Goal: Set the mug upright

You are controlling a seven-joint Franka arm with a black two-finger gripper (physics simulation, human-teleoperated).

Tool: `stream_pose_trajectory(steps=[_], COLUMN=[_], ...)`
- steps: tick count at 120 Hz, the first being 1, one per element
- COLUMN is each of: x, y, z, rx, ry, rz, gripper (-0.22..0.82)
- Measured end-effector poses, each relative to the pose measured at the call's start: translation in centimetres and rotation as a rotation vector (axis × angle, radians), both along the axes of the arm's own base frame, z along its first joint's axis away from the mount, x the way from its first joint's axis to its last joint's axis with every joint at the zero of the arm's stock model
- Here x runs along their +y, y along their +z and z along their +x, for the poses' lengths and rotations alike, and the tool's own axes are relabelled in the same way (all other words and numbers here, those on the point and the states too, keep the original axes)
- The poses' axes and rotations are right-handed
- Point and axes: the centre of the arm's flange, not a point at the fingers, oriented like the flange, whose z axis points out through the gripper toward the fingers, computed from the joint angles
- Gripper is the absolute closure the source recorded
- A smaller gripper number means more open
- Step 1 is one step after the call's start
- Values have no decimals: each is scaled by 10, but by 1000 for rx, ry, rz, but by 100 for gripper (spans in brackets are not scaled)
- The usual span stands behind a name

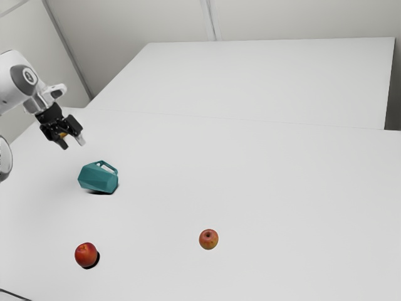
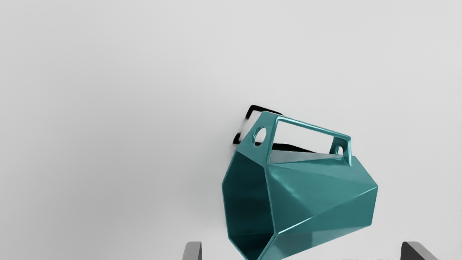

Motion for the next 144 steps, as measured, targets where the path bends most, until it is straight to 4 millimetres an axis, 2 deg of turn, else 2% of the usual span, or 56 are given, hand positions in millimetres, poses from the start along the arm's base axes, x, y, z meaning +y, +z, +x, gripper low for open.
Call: stream_pose_trajectory(steps=[17,50,84,100,116,144], x=[17,23,20,17,16,11], y=[-36,-93,-117,-120,-122,-129], z=[0,-8,-11,-10,-10,-11], rx=[17,19,-33,-60,-82,-113], ry=[-27,-62,-66,-66,-64,-50], rz=[-123,-316,-446,-483,-505,-552], gripper=[0,1,20,30,48,63])
